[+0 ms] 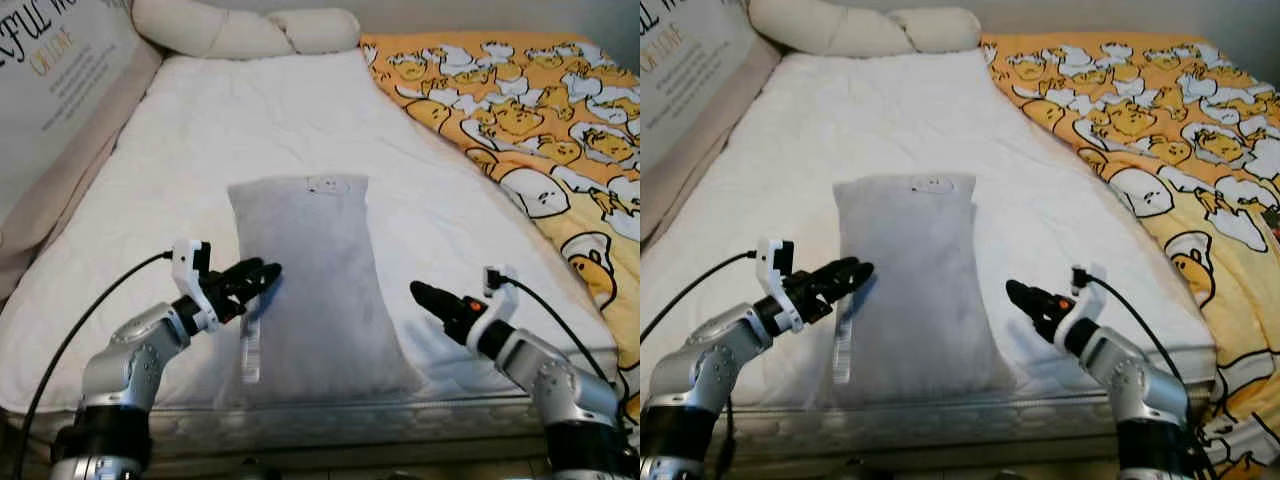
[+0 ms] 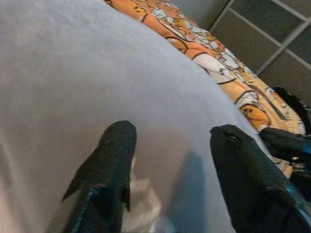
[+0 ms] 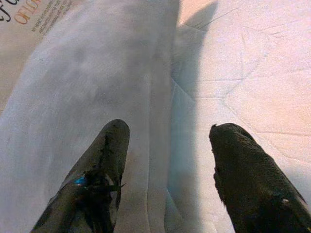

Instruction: Clean up the room

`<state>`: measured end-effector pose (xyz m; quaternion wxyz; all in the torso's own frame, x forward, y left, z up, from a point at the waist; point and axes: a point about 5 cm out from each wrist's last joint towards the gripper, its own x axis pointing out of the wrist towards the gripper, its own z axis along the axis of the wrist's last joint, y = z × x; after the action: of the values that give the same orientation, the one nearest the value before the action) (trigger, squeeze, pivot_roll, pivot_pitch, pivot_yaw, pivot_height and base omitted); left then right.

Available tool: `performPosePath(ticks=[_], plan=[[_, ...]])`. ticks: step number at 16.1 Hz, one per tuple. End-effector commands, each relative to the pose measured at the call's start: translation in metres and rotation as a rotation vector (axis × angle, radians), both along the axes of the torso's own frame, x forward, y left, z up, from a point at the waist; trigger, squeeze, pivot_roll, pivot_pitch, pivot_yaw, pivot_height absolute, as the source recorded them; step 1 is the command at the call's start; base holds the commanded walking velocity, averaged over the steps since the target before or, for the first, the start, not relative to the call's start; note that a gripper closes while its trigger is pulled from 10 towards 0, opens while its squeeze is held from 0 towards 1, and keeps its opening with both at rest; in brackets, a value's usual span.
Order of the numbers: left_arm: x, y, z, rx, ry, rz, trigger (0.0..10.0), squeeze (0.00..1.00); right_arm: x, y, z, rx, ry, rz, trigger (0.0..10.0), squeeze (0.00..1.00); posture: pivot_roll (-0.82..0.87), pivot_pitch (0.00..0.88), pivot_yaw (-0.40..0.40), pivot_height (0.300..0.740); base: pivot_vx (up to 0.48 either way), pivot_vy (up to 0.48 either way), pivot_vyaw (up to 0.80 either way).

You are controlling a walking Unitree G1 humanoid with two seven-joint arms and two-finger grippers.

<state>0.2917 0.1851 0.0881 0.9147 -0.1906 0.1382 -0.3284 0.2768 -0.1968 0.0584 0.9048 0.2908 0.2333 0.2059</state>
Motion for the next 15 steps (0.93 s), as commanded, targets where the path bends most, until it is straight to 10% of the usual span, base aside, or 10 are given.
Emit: performPosePath(ticks=[1,7,13,14,15], plan=[[0.008,0.002,-0.001,0.036,-0.018,0.040,10.0,1.00,0.006,0.004,0.004,0.031,-0.023,-0.007,10.0,1.00,-0.09,0.000,0.019,0.740,0.000,0.000,0.00],[0.020,0.014,-0.025,-0.176,0.080,0.295,10.0,1.00,0.023,0.028,-0.005,0.104,-0.016,0.026,10.0,1.00,-0.10,0.007,0.027,0.740,0.000,0.000,0.00],[0.002,-0.044,-0.072,-0.091,0.274,0.125,10.0,1.00,0.037,0.059,-0.020,0.064,0.062,0.056,10.0,1.00,-0.10,0.020,0.020,0.740,0.000,0.000,0.00],[-0.001,-0.049,-0.076,-0.079,0.282,0.111,6.2,1.00,0.036,0.065,-0.023,0.031,0.067,0.077,6.4,0.48,-0.10,0.019,0.018,0.740,0.000,0.000,0.00],[-0.001,-0.051,-0.076,-0.087,0.285,0.110,0.4,0.00,0.036,0.066,-0.025,0.019,0.069,0.078,0.0,0.00,-0.10,0.018,0.017,0.740,0.000,0.000,0.00]])
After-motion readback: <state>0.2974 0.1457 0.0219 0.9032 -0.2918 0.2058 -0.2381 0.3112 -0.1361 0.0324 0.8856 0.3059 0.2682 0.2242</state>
